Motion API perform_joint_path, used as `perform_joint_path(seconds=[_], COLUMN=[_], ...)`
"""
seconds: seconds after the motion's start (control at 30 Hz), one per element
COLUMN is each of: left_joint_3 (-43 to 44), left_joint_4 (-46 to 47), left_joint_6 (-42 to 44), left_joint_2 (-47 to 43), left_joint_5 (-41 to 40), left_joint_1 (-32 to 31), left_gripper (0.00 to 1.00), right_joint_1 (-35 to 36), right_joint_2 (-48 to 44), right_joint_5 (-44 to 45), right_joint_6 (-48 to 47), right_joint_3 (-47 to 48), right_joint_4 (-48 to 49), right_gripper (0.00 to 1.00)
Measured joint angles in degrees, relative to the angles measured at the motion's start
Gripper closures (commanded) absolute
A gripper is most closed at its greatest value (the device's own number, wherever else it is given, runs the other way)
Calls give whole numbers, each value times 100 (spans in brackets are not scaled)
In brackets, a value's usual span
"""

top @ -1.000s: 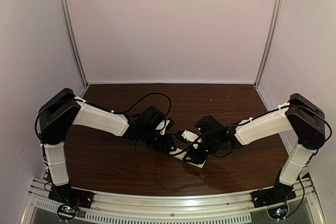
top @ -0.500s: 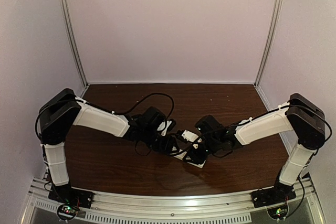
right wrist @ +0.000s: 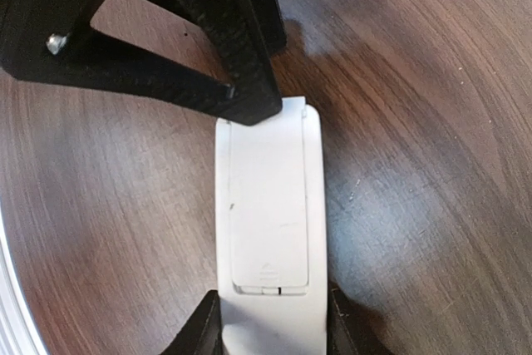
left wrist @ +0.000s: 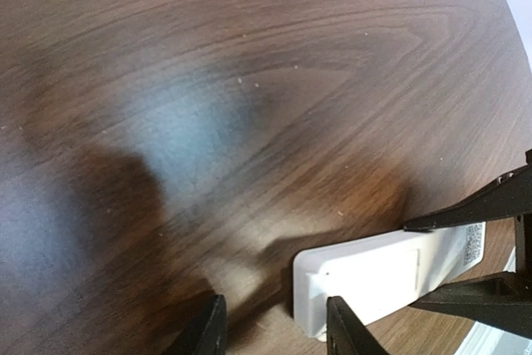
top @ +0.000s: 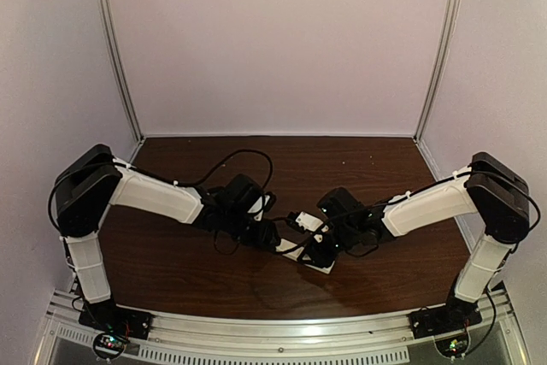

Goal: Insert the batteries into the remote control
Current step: Load the battery cover onto the remote control.

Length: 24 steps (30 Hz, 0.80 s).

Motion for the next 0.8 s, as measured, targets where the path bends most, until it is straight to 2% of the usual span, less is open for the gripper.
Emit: perform_joint_path(seconds=[0.2,0.67,0.8], left_joint_3=[2,-122,-120], left_joint_4=[-83,-179,-190], left_joint_6=[197,275,293], left_joint_2=[-61,-116,-116], left_joint_5=[-157,-308,-372], left_joint_1=[-11,-55,-61], left_gripper=[73,76,83], right_joint_1=[7,7,7], right_joint_2=[0,2,2], right_joint_5=[9,11,11], right_joint_6=[0,0,0], right_joint_3=[0,7,7], right_joint_4=[0,-11,-9], right_gripper=[77,80,81])
